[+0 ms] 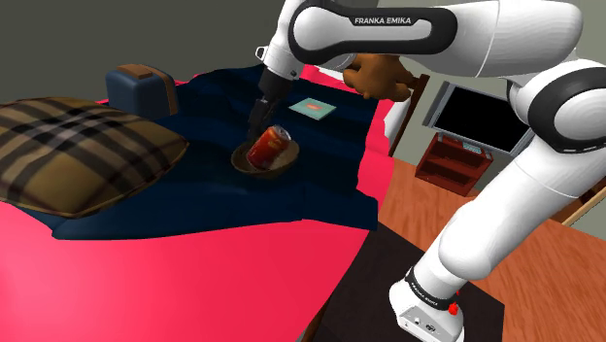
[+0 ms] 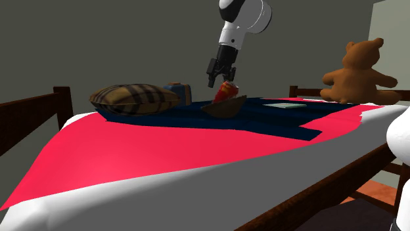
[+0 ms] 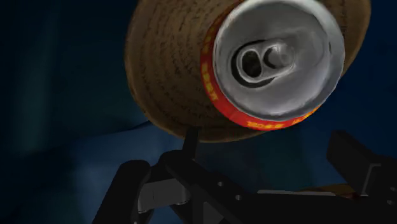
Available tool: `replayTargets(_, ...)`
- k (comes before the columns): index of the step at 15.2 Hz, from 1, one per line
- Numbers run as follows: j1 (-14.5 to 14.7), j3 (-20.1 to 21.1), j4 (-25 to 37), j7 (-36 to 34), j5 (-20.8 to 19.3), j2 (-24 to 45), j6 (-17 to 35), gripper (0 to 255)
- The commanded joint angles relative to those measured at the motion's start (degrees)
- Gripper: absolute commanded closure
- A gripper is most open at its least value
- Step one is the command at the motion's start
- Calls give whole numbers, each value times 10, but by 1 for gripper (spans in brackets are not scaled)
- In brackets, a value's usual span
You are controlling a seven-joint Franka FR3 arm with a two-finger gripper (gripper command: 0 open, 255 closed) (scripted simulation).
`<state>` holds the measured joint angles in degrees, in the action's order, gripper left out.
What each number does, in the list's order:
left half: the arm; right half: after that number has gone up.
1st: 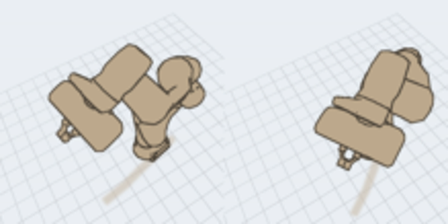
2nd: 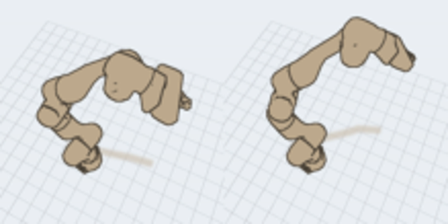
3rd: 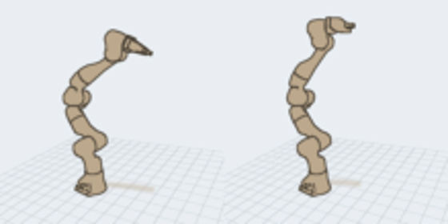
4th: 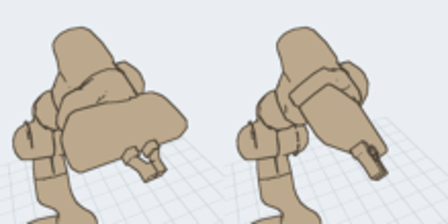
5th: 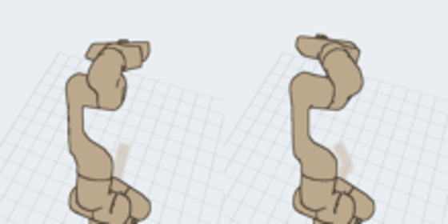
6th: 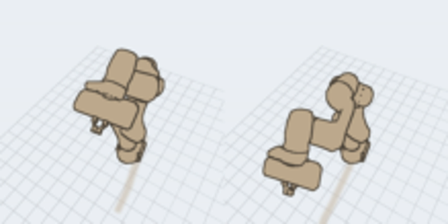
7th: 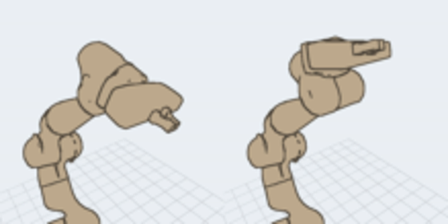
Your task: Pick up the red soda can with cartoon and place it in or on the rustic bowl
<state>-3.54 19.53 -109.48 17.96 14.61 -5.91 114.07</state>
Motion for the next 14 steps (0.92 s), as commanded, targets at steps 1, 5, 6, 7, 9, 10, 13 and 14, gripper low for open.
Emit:
replayTargets(1,0,0,0,0,0,0,0,0)
replayTargets(5,-5,-8,40,1,1,-13,-54,0)
replayTargets(6,-7,-10,52,1,1,-15,-69,0)
replayTargets(7,-7,-10,52,1,1,-15,-69,0)
replayTargets(9,-7,-10,52,1,1,-15,-69,0)
replayTargets(10,-7,-10,52,1,1,-15,-69,0)
replayTargets(13,-7,-10,52,1,1,-15,-69,0)
replayTargets(14,-7,-10,52,1,1,-15,-69,0)
